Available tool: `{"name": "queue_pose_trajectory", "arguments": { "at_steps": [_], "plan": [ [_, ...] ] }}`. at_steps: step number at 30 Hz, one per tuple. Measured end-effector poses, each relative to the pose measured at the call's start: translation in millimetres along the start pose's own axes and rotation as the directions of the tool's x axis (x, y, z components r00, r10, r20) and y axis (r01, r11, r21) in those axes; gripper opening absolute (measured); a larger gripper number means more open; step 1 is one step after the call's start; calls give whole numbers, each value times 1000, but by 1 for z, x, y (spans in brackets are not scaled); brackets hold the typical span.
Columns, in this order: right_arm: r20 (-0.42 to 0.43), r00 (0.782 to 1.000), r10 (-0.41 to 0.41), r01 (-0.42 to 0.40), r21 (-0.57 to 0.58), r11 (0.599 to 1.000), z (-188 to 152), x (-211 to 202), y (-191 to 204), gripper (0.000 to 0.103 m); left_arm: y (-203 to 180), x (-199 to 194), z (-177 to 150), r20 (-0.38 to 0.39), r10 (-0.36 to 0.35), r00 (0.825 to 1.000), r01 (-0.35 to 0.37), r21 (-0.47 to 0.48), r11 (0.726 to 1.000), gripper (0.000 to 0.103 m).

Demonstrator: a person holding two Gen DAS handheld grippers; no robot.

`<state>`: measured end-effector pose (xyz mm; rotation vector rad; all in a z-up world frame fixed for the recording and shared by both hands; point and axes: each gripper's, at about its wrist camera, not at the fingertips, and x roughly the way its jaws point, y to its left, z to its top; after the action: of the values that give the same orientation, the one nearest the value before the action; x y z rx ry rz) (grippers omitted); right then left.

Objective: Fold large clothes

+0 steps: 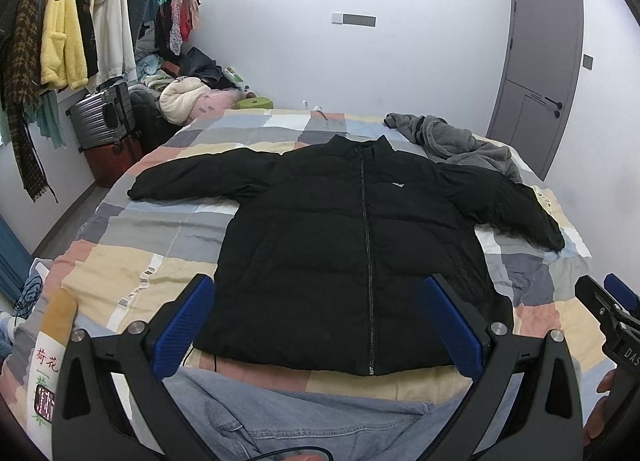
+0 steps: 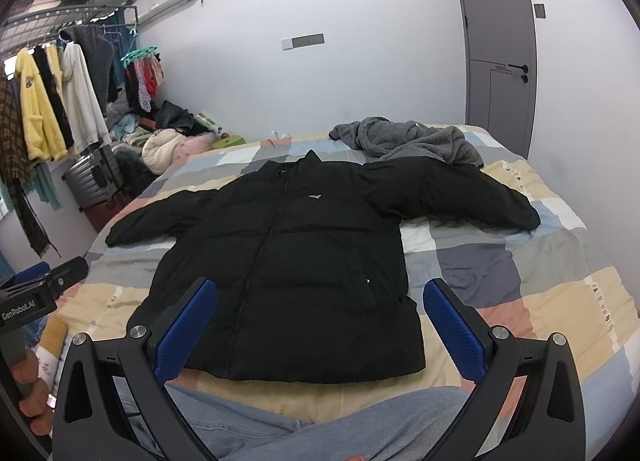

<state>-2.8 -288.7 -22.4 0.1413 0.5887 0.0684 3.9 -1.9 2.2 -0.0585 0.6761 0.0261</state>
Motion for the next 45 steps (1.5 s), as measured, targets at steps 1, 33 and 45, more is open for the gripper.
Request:
{"name": "queue_pose_trajectory", "arguments": {
  "at_steps": [1, 33, 45],
  "plan": [
    [0, 1000, -3, 3, -1, 1000, 0, 0, 0, 103, 0, 0, 0, 1, 0, 1000, 0, 1, 1000, 103],
    [-25, 999, -21, 21, 13, 1000, -2, 9, -4, 103, 3, 8, -4, -10, -11, 1000, 11, -8, 1000, 103],
    [-57, 997, -45, 47, 42, 998, -2, 33, -29, 103, -21, 34, 10, -3, -23, 1000, 23, 48, 999, 103]
  ]
}}
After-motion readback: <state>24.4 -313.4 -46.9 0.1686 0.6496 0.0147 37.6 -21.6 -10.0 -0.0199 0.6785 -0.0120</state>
